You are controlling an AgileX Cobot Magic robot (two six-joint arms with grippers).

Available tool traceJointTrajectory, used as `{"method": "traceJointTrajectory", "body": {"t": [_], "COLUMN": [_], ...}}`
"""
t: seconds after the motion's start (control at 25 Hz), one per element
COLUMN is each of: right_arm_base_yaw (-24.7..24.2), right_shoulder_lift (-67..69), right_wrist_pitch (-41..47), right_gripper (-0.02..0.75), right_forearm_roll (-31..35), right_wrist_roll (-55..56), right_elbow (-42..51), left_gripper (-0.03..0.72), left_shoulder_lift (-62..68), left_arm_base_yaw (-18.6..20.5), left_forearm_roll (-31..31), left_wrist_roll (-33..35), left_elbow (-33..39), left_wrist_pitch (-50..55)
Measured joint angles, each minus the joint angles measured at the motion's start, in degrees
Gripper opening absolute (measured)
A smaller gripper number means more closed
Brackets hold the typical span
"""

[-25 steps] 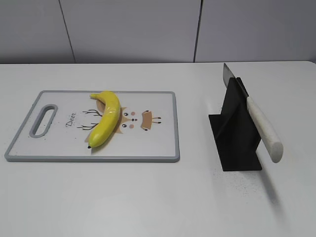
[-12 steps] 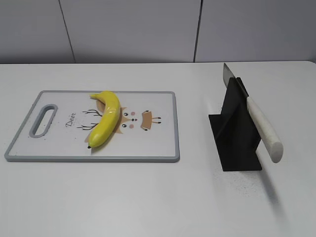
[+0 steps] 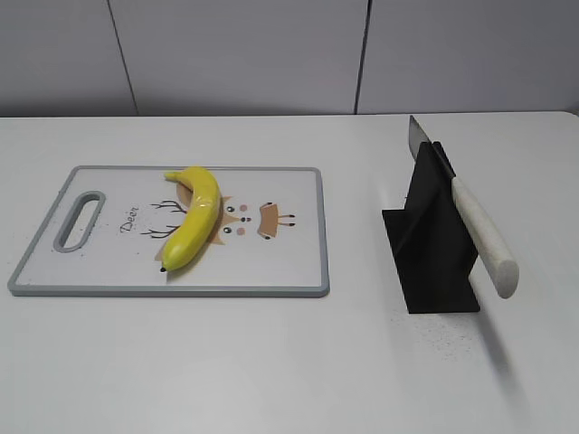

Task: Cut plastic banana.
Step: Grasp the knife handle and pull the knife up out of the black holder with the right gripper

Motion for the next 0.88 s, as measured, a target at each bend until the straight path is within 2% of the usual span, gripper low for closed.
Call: {"method": "traceJointTrajectory", "body": {"t": [0.04, 0.12, 0.24, 0.36, 0.52, 0.88], "right_arm_base_yaw": [0.00, 0.00, 0.00, 0.00, 0.00, 0.00], "right_shoulder_lift": [0.00, 0.00, 0.00, 0.00, 0.00, 5.70], "right_wrist_pitch": [0.00, 0.00, 0.00, 0.00, 0.00, -0.11], "right_gripper": [0.590, 0.590, 0.590, 0.590, 0.590, 0.590], "right_forearm_roll": [0.00, 0.00, 0.00, 0.00, 1.43, 2.49], "right_wrist_roll": [0.00, 0.00, 0.00, 0.00, 0.00, 0.00], "right_elbow": [0.00, 0.00, 0.00, 0.00, 0.00, -3.00], "left_gripper": [0.254, 0.323, 0.500, 0.626, 0.657, 0.646], "left_shoulder_lift": [0.00, 0.00, 0.00, 0.00, 0.00, 0.00], "left_arm_base_yaw": [0.00, 0.00, 0.00, 0.00, 0.00, 0.00], "left_forearm_roll": [-0.12, -0.50, -0.68, -0.80, -0.80, -0.86], "left_wrist_roll": [0.00, 0.00, 0.00, 0.00, 0.00, 0.00], "left_elbow": [0.00, 0.00, 0.00, 0.00, 0.00, 0.00], "left_wrist_pitch": [0.00, 0.00, 0.00, 0.00, 0.00, 0.00]}}
